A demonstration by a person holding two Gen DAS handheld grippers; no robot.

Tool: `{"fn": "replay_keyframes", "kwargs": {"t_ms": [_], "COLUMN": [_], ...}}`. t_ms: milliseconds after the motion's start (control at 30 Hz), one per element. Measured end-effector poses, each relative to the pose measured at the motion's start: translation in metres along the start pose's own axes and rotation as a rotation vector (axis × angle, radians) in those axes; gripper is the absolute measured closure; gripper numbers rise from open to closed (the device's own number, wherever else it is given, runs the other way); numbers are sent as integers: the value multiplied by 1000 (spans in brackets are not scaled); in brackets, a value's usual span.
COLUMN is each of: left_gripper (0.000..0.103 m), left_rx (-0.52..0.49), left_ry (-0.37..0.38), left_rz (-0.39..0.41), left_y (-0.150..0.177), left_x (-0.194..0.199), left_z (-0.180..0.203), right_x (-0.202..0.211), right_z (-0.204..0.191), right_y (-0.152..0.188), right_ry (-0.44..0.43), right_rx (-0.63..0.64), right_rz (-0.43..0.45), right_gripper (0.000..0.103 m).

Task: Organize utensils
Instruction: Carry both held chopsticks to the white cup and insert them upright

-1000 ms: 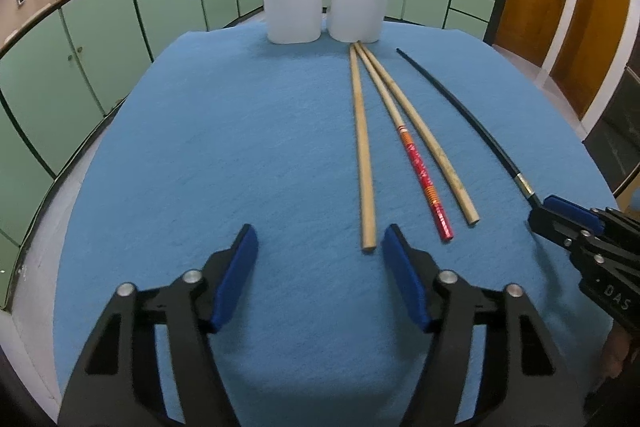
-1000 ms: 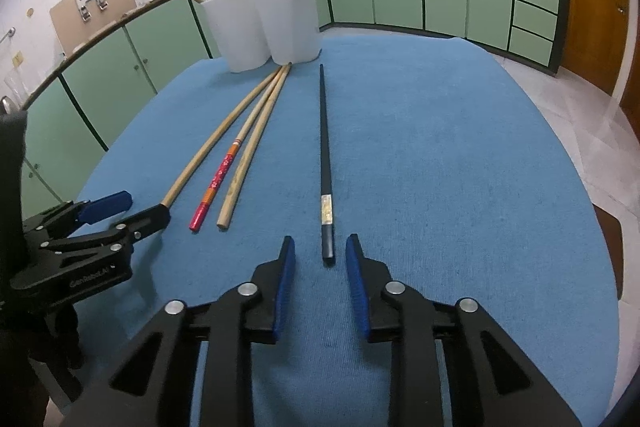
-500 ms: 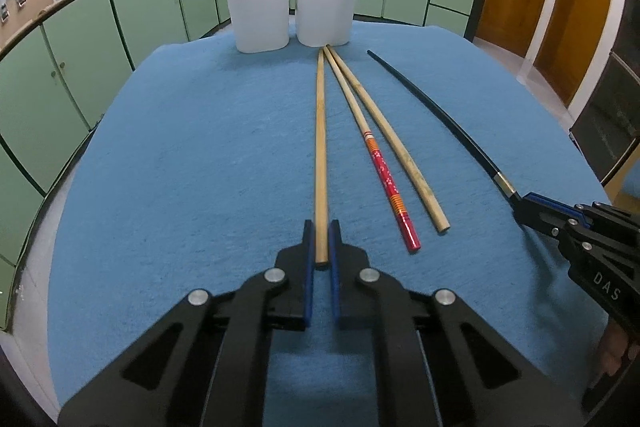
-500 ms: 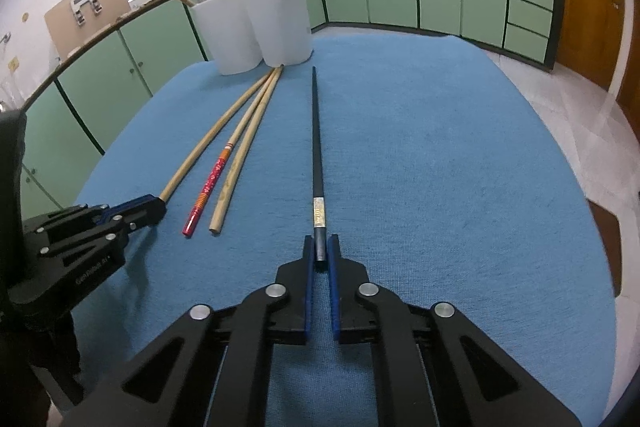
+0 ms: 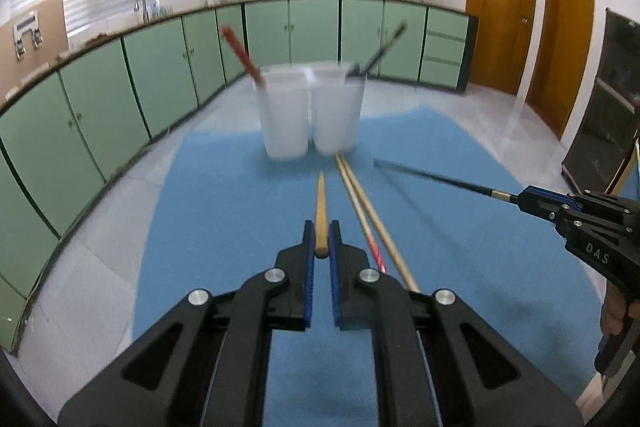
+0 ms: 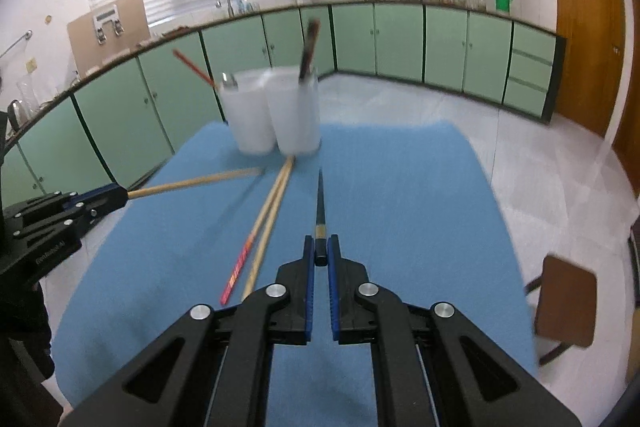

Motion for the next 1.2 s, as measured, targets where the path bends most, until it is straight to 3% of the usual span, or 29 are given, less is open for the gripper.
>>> {"fn": "replay_keyframes", "kwargs": {"t_ms": [333,733,1000,1200], "left_gripper": [97,97,97,97], "left_rx": [-34,-49,-71,-50], "left_ry": [43,108,99,78], "left_rz": [132,174,285,401], "left_y": [-64,-100,-147,-205], "left_x": [38,44,59,58], "left_z": [7,11,8,0], "right_x": [34,30,39,29], "right_z": [0,-11,-17,-18], "right_y": [-79,-147,-210,-274], "right_ry": [-45,-119,-154,-131], "right_rx": [63,148,137,109], "right_rz": [86,67,189,300], "right_gripper": [97,97,97,97]}}
Point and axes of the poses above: each gripper's, at about its wrist camera, not at the fingertips, and x roughly against the way its jaws point, z to its right, y to its underside, the point moved 3 cm from there along -x, roughly the way its jaws point, and after that the axes turned 4 degrees about x, right-handed, at the moved point
